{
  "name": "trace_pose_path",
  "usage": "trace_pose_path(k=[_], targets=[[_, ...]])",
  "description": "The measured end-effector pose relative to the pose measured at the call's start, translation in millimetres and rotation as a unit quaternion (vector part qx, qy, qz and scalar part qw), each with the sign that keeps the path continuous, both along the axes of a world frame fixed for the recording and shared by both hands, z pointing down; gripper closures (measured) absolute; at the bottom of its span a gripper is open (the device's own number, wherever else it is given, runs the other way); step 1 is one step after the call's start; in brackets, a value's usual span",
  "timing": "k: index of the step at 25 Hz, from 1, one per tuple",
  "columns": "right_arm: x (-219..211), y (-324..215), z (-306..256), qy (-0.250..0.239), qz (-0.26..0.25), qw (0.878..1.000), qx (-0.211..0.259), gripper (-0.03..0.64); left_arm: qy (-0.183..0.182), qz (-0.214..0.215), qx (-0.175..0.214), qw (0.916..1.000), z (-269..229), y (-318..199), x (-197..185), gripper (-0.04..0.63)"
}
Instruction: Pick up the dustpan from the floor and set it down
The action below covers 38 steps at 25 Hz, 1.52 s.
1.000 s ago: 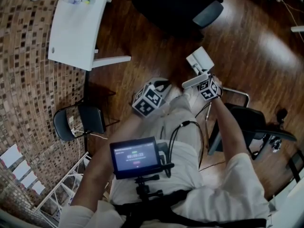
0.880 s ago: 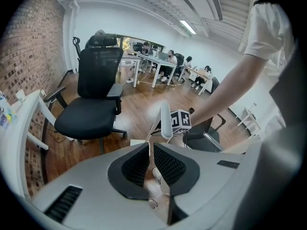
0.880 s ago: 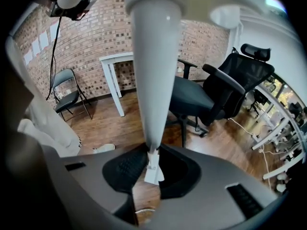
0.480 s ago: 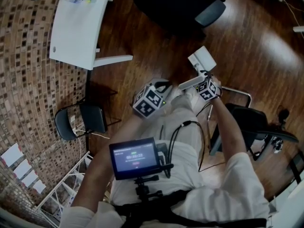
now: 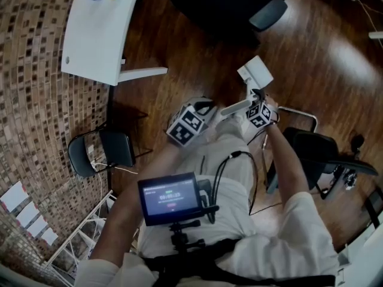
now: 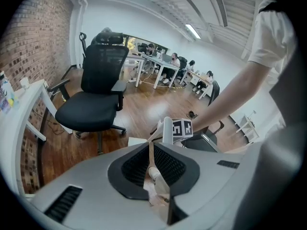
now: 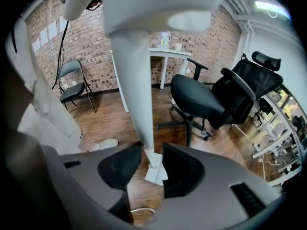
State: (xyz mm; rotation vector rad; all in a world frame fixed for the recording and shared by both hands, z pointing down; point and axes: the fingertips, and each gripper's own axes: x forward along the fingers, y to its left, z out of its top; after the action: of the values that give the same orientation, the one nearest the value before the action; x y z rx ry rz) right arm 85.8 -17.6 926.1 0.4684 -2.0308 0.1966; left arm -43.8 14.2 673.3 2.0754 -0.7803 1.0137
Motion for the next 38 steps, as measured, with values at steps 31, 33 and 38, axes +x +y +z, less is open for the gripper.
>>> trace_pose_path(k=[31, 33, 38], targets=[[-42, 158, -38, 0.026, 0.038, 0.998, -0.036, 0.439, -0.002, -0.004, -0.033, 0.9994, 33, 83, -135, 0.571], [-61, 157, -39, 0.02, 0.025, 0.999, -0.033, 0.439, -0.001, -0.017, -0.038, 0.9992, 44, 83, -152, 0.571], [-85, 147, -51, 0.025, -0.025, 0.999, -0.032, 0.439, 0.028, -0.057, -0.185, 0.9807, 177, 136, -219, 0.544]])
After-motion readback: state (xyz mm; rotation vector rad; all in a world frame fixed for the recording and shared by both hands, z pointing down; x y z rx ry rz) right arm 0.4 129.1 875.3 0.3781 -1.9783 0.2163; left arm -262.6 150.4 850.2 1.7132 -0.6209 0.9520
